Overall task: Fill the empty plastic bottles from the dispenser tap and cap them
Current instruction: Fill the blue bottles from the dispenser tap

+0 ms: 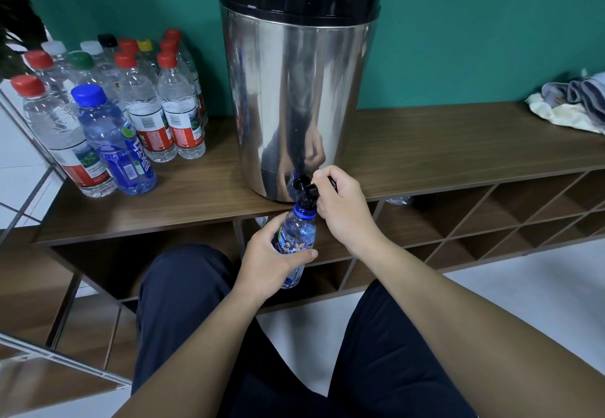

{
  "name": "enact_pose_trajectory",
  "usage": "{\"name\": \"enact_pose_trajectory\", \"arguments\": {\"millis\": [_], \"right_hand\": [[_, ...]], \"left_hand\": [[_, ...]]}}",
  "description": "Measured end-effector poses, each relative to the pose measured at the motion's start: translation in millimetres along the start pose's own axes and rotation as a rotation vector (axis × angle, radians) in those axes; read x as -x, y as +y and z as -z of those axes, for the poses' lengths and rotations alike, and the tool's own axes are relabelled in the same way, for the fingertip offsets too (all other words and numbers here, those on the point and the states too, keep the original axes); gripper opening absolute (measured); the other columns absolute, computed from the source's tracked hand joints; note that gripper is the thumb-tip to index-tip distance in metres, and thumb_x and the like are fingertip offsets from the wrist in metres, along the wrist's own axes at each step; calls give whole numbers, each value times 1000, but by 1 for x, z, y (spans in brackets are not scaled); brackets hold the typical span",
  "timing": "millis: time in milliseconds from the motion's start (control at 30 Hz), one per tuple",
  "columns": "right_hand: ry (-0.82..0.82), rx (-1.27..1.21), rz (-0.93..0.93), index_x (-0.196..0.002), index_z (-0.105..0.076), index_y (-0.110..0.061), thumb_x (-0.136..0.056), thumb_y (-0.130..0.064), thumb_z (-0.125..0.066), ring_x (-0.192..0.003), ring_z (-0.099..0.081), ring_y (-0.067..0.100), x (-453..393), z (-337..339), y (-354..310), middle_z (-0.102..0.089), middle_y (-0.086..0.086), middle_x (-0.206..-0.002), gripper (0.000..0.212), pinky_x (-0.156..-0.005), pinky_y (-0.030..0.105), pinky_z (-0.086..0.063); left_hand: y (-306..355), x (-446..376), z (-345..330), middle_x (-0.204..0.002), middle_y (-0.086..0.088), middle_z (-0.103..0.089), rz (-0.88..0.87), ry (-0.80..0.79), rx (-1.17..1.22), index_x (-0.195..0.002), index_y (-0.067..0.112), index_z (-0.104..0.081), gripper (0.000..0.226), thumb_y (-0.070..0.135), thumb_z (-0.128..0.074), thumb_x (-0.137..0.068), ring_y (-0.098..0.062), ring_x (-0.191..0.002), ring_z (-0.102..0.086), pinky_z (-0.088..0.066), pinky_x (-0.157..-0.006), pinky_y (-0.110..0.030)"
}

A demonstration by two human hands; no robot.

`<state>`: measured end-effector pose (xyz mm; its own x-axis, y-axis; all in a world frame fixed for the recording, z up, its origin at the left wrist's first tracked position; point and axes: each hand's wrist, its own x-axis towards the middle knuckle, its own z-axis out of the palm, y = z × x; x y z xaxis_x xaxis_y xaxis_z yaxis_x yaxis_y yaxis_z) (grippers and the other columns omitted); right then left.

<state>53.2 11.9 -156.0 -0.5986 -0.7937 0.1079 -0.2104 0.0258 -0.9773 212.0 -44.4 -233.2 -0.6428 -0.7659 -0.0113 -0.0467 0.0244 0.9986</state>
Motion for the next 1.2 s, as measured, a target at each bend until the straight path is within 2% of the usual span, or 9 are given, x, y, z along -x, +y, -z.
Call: {"name": "enact_pose_trajectory", "arguments": {"millis": [200, 400, 700, 933, 1200], "right_hand": [[0, 12, 1, -97, -60, -8, -115, -31, -54, -56, -41, 13, 0, 0, 0, -43, -10, -57, 30, -61, 35, -36], [0, 8, -8, -96, -60, -8, -115, -32, -54, -56, -40, 14, -1, -1, 0, -42, -8, -57, 31, -61, 35, -35], [2, 2, -14, -96, -60, -10, -114, -34, -55, -57, -39, 16, -2, -1, 1, -42, -6, -58, 31, -61, 37, -35], [2, 10, -9, -96, -61, -10, -115, -34, -54, -56, -39, 14, -1, 0, 1, -42, -9, -58, 31, -59, 35, -34], [0, 20, -10, -98, -61, -8, -114, -35, -54, -58, -39, 17, -1, 1, 0, -43, -5, -59, 32, -62, 38, -34]], "left_hand": [[-2, -1, 0, -123, 5, -83, 0, 1, -2, -143, 30, -70, 77, 8, -102, -76, -17, -114, -80, -61, -108, -47], [3, 1, 0, -121, 8, -83, -5, -2, 12, -141, 29, -70, 75, 4, -100, -78, -14, -112, -80, -62, -106, -39], [4, 2, 0, -121, 7, -82, -9, -5, 11, -143, 28, -70, 75, 4, -100, -78, -15, -112, -80, -63, -104, -38], [2, 1, 0, -123, 5, -83, -1, -7, 15, -143, 29, -69, 76, 5, -101, -78, -16, -114, -80, -62, -106, -42], [0, -1, 1, -125, 4, -82, 7, -11, 14, -144, 30, -69, 78, 7, -102, -77, -18, -116, -79, -62, -108, -47]]}}
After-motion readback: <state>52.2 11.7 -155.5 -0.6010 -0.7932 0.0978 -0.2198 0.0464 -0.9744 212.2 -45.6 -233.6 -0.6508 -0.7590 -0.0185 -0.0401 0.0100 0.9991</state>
